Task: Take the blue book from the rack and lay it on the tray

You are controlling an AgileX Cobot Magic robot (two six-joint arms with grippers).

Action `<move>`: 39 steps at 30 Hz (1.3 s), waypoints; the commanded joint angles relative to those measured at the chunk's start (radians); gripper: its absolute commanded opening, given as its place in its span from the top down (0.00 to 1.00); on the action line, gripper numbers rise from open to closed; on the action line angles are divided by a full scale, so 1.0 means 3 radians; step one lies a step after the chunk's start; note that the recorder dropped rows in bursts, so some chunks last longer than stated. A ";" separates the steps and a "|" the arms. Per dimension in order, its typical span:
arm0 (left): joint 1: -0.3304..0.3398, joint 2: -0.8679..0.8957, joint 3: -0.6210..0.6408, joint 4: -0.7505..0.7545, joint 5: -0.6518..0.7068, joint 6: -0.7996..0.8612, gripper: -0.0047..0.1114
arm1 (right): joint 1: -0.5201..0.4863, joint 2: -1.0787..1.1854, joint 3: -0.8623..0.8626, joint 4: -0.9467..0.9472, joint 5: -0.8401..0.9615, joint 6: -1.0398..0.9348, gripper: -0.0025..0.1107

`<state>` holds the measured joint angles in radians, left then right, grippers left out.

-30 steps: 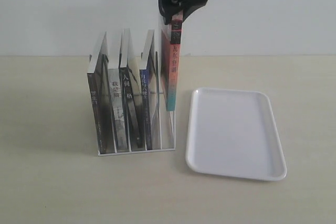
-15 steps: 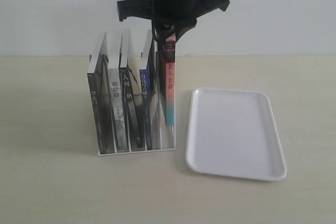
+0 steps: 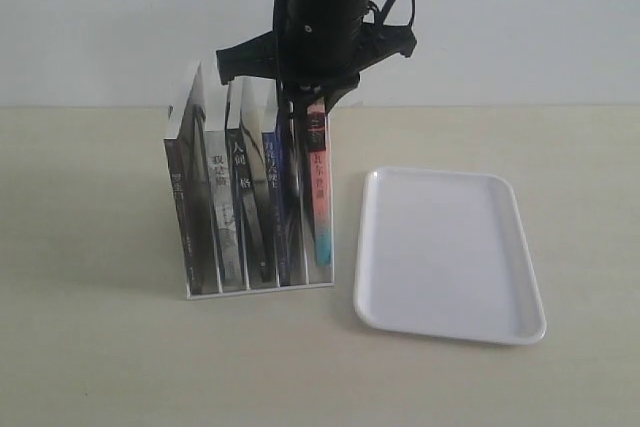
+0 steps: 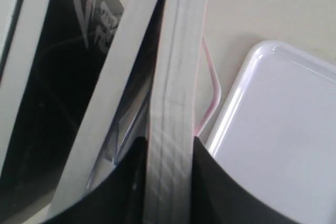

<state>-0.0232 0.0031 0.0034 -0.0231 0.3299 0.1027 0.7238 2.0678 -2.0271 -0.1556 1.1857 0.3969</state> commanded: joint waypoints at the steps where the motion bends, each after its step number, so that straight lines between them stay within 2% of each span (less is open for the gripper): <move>1: 0.0007 -0.0010 -0.0011 -0.0008 -0.0053 0.0008 0.92 | 0.0020 -0.0036 -0.0028 -0.0043 -0.0094 -0.0243 0.98; 3: 0.0007 -0.0010 -0.0011 -0.0008 -0.0053 0.0008 0.92 | 0.0020 -0.0036 -0.0028 -0.0043 -0.0029 -0.0250 0.96; 5: 0.0007 -0.0010 -0.0011 -0.0008 -0.0053 0.0008 0.92 | 0.0020 -0.0036 -0.0028 -0.0024 0.0031 -0.0255 0.87; 9: 0.0007 -0.0010 -0.0011 -0.0008 -0.0053 0.0008 0.92 | 0.0020 -0.0036 -0.0028 0.0031 0.0118 -0.0257 0.53; 11: 0.0007 -0.0010 -0.0011 -0.0008 -0.0053 0.0008 0.92 | 0.0020 -0.0036 -0.0028 0.0038 0.0118 -0.0235 0.43; 22: 0.0007 -0.0010 -0.0011 -0.0008 -0.0053 0.0008 0.92 | 0.0020 -0.0561 -0.0121 0.0149 0.0118 -0.0125 0.43; 27: 0.0007 -0.0010 -0.0011 -0.0008 -0.0053 0.0008 0.92 | 0.0033 -0.0683 -0.0121 0.0712 0.0118 -0.0223 0.43; 29: 0.0007 -0.0010 -0.0011 -0.0008 -0.0053 0.0008 0.92 | 0.0091 -0.0667 -0.0121 0.0888 0.0118 -0.0252 0.43; 39: 0.0007 -0.0010 -0.0011 -0.0008 -0.0053 0.0008 0.92 | 0.0495 -0.0475 -0.0121 0.0959 -0.0074 -0.0222 0.43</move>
<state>-0.0232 0.0031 0.0034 -0.0231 0.3299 0.1027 0.8615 1.9087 -2.0623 0.1276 1.1960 0.3256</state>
